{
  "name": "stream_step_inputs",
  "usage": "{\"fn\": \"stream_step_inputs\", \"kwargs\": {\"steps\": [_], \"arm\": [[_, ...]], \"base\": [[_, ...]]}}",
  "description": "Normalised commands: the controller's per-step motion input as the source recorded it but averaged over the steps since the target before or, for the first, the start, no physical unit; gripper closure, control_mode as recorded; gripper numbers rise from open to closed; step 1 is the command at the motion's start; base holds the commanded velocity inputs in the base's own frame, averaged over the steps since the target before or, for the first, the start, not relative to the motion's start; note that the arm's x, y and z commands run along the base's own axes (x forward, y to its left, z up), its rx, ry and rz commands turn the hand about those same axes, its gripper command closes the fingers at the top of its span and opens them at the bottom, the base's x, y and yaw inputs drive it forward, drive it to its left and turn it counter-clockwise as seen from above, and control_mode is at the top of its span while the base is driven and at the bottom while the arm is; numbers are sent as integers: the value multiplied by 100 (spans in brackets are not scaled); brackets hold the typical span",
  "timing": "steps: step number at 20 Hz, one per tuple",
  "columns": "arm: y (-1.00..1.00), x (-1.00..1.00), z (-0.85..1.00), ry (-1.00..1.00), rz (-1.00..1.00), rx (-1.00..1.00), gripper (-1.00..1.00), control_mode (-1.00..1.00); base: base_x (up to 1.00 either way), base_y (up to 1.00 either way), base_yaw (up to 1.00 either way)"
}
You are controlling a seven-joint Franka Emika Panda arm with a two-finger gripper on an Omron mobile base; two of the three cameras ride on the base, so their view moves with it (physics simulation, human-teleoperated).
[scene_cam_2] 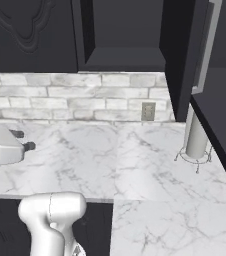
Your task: Close all open cabinet doors.
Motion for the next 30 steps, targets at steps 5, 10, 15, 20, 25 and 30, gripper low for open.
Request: {"fn": "stream_step_inputs", "kwargs": {"steps": [5, 10, 15, 20, 25, 30], "arm": [[-100, 0, 12, -20, 13, 8, -100, -100], [-100, 0, 8, -20, 14, 14, -100, -100], [-94, 0, 0, -16, 13, 14, -100, -100], [-73, 0, 0, -15, 13, 7, -100, -100], [-54, 0, 0, -13, 9, 5, -100, -100], [-12, 0, -4, -4, 0, 0, -100, -100]], "base": [[0, 0, 0], [0, 0, 0], [0, 0, 0], [0, 0, 0], [0, 0, 0], [0, 0, 0]]}}
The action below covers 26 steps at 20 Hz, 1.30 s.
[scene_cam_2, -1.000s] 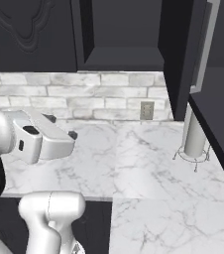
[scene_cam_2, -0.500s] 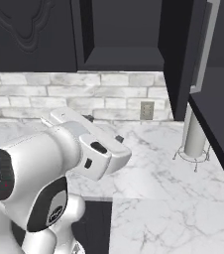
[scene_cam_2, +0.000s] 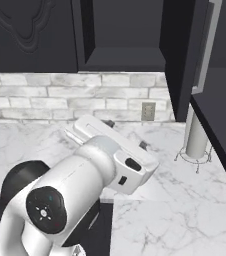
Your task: Close all open cabinet doors.
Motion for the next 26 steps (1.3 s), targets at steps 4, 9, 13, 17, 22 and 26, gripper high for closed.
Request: {"fn": "stream_step_inputs", "kwargs": {"steps": [4, 9, 13, 17, 22, 26], "arm": [[0, 6, -2, 0, 0, 0, -100, -100], [-24, 9, 0, -8, 3, 0, -100, -100], [-38, 0, 9, -14, 10, -1, -100, -100], [-33, 0, 15, -10, 7, -2, -100, -100], [-36, 0, 32, -6, 4, 0, -100, -100], [-28, 0, 39, 0, 1, 0, -100, -100]], "base": [[0, 0, 0], [0, 0, 0], [0, 0, 0], [0, 0, 0], [0, 0, 0], [0, 0, 0]]}}
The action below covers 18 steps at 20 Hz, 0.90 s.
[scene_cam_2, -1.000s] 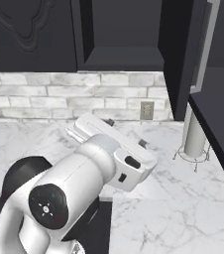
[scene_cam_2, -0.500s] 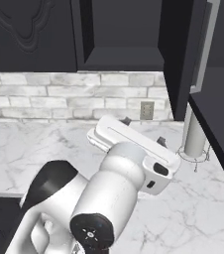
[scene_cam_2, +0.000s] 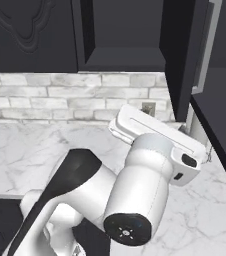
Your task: Close all open cabinet doors.
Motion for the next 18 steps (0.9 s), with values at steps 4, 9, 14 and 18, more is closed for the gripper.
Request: {"fn": "stream_step_inputs", "kwargs": {"steps": [4, 9, 14, 18], "arm": [[-21, 0, 32, 0, 0, 0, -100, -100], [-8, 2, 16, 4, 0, 0, -100, -100], [-11, 14, 0, 8, 0, 0, -100, -100], [-15, 20, 0, 8, 0, 0, -100, -100]], "base": [[0, 0, 0], [0, 0, 0], [0, 0, 0], [0, 0, 0]]}}
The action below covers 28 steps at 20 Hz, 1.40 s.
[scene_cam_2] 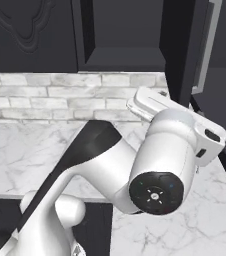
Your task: Close all open cabinet doors.
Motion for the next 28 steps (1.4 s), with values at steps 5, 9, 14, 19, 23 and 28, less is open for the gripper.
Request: {"fn": "stream_step_inputs", "kwargs": {"steps": [5, 9, 14, 19, 23, 28], "arm": [[-13, 26, 0, 3, 4, 0, -100, -100], [0, 30, 0, 0, 9, 0, -100, -100], [0, 33, 0, 0, 10, 0, -100, -100], [6, 28, 0, 0, 7, -2, -100, -100], [18, 26, 0, 0, 3, -4, -100, -100], [27, 20, 0, 0, 3, -6, -100, -100]], "base": [[0, 0, 0], [0, 0, 0], [0, 0, 0], [0, 0, 0], [0, 0, 0], [0, 0, 0]]}}
